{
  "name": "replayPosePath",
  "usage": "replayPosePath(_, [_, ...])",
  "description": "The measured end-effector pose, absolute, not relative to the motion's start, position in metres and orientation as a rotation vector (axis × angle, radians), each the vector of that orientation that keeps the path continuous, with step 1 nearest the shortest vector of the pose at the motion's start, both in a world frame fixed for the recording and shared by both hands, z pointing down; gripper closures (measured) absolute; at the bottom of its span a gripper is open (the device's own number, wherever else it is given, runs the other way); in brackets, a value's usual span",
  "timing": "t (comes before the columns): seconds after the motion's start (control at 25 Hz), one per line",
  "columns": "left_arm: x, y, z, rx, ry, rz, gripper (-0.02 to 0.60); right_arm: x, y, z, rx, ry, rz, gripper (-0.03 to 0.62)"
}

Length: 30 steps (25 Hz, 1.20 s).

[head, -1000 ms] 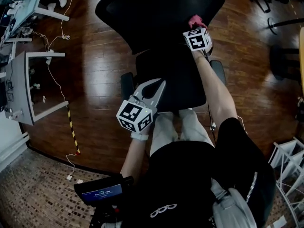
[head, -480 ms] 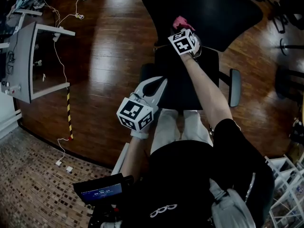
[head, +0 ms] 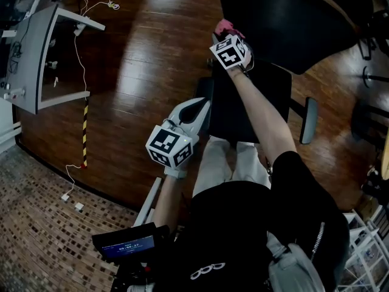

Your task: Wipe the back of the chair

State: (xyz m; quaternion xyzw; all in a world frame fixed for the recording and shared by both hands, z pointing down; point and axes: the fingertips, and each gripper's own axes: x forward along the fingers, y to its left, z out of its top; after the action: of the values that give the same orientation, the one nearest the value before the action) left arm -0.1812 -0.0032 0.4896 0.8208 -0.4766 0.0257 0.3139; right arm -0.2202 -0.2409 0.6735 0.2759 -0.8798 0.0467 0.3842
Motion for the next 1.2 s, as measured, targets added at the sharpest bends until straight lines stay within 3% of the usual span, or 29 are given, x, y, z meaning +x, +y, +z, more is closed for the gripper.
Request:
replayPosePath(0.24, [-0.191,0.004,0.488,2.164,-1.280,0.059,0.588,-0.235,-0.215,0.660,0.642,-2.286,0.093,0.553])
replayPosePath(0.44, [-0.183,0.003,0.485,2.208,-1.275,0.107,0.588,-0.210,-0.176,0.632,0.601,-2.345,0.059,0.553])
replayPosePath(0.88, [-0.092,0.024,0.453,2.328,-1.217,0.105,0.588,-0.039,-0.038,0.518,0.533,-2.469,-0.125,0.553])
replayPosePath(1.2, [-0.015,0.104,0.441,2.376,-1.162,0.118,0.588,0.058,0.074,0.473,0.624,-2.535,-0.023,0.553])
